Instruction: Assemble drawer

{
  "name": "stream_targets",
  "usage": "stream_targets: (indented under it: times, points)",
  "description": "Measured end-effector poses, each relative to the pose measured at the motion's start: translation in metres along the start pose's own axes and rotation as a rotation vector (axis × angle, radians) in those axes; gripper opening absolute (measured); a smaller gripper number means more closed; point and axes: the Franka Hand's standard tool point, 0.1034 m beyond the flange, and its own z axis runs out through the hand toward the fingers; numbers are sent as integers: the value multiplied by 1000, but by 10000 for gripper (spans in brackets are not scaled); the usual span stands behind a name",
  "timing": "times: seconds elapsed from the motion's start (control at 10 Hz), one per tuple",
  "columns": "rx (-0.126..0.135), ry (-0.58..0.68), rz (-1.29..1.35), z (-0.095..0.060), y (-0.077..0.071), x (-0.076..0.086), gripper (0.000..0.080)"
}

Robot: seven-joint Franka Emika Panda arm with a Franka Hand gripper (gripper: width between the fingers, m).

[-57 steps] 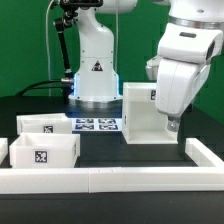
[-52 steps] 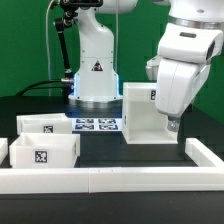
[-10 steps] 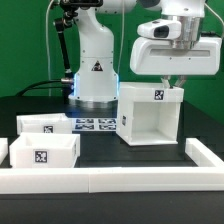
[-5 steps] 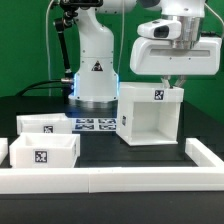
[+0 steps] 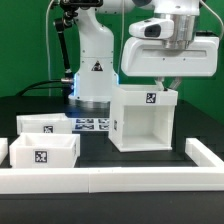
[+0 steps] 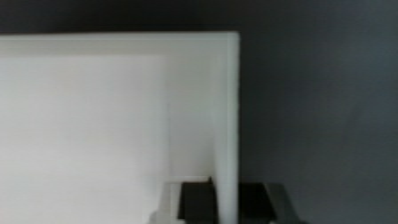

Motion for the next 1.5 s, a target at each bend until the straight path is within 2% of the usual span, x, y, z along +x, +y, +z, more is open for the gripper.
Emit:
stream_targets:
  times: [0.3, 0.4, 0.7, 1.0, 1.1, 1.5]
  points:
    - [2, 34, 11, -3, 27, 38, 38]
    - [3, 44, 22, -3, 32, 49, 38]
    - [17, 71, 65, -5, 35, 74, 38]
    - [24, 95, 107, -6, 30, 98, 38]
    - [26, 102, 114, -7, 27, 104, 38]
    - [35, 99, 201, -7, 25, 103, 38]
